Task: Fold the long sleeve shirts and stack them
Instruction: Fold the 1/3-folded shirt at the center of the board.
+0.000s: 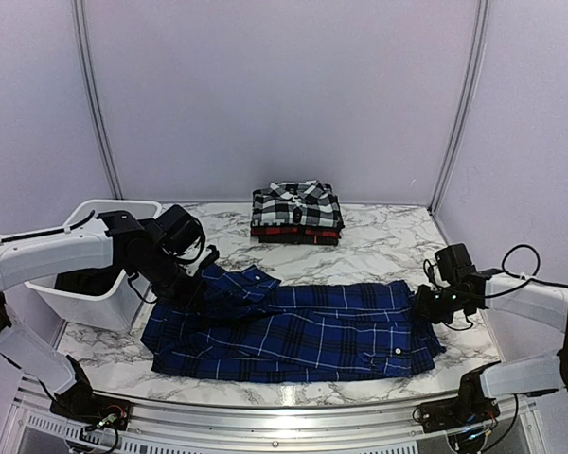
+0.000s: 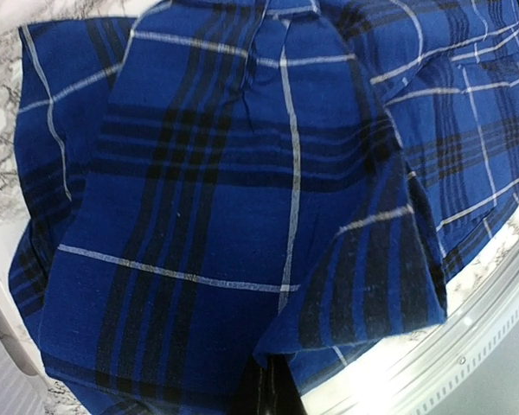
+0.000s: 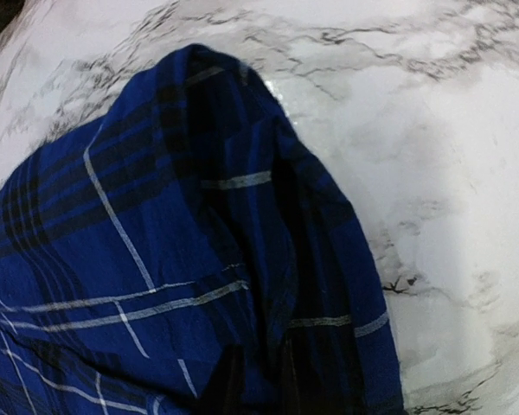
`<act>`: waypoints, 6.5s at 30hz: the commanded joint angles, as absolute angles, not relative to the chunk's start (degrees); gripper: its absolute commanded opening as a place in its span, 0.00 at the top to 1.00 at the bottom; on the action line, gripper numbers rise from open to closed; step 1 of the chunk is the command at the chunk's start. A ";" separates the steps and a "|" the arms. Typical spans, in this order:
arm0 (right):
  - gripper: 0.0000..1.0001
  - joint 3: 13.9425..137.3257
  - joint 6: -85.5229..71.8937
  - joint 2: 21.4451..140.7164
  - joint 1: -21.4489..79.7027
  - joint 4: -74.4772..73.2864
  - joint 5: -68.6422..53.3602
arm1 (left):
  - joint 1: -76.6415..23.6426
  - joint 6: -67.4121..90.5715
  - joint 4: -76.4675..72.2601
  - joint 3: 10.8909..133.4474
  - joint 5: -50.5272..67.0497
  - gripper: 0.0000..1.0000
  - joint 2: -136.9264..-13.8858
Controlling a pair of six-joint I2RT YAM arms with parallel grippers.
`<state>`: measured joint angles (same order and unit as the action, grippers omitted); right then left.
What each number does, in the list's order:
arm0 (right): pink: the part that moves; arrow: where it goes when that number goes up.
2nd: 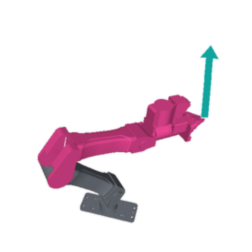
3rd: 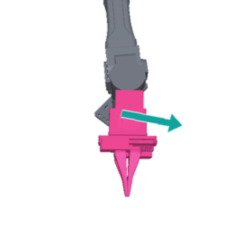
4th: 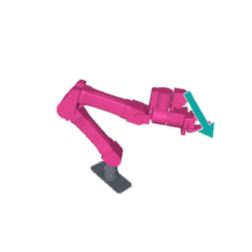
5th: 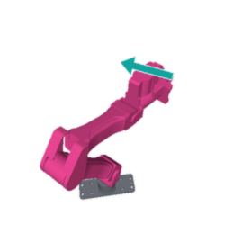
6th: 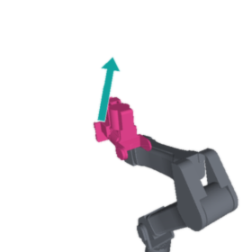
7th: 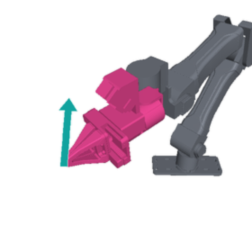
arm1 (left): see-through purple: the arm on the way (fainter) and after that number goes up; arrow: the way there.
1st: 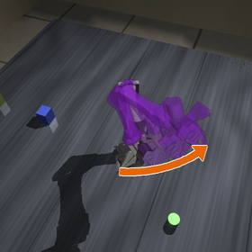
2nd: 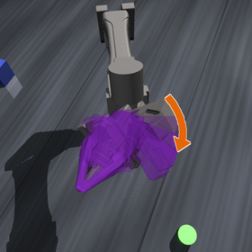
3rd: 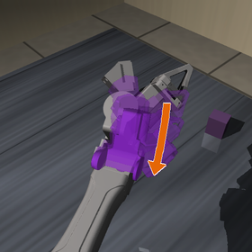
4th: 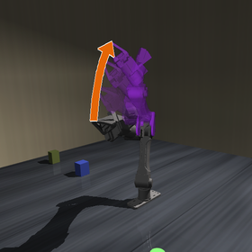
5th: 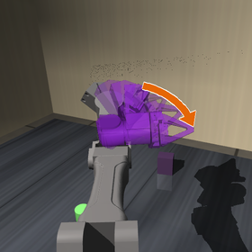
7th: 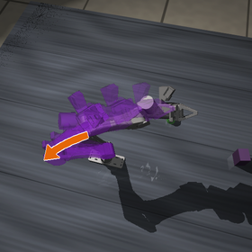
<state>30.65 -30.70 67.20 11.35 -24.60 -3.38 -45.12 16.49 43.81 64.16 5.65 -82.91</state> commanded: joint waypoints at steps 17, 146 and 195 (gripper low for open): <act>0.66 55.15 -31.47 84.96 33.76 -16.95 4.88 | -46.05 20.03 42.48 64.25 3.42 0.60 -86.13; 1.00 71.20 -6.81 77.69 58.90 -15.52 -35.16 | -33.48 19.58 23.24 75.97 24.51 0.72 -96.72; 1.00 94.69 2.98 74.36 59.68 -59.76 -16.93 | -43.26 30.22 24.00 53.83 19.46 0.83 -84.82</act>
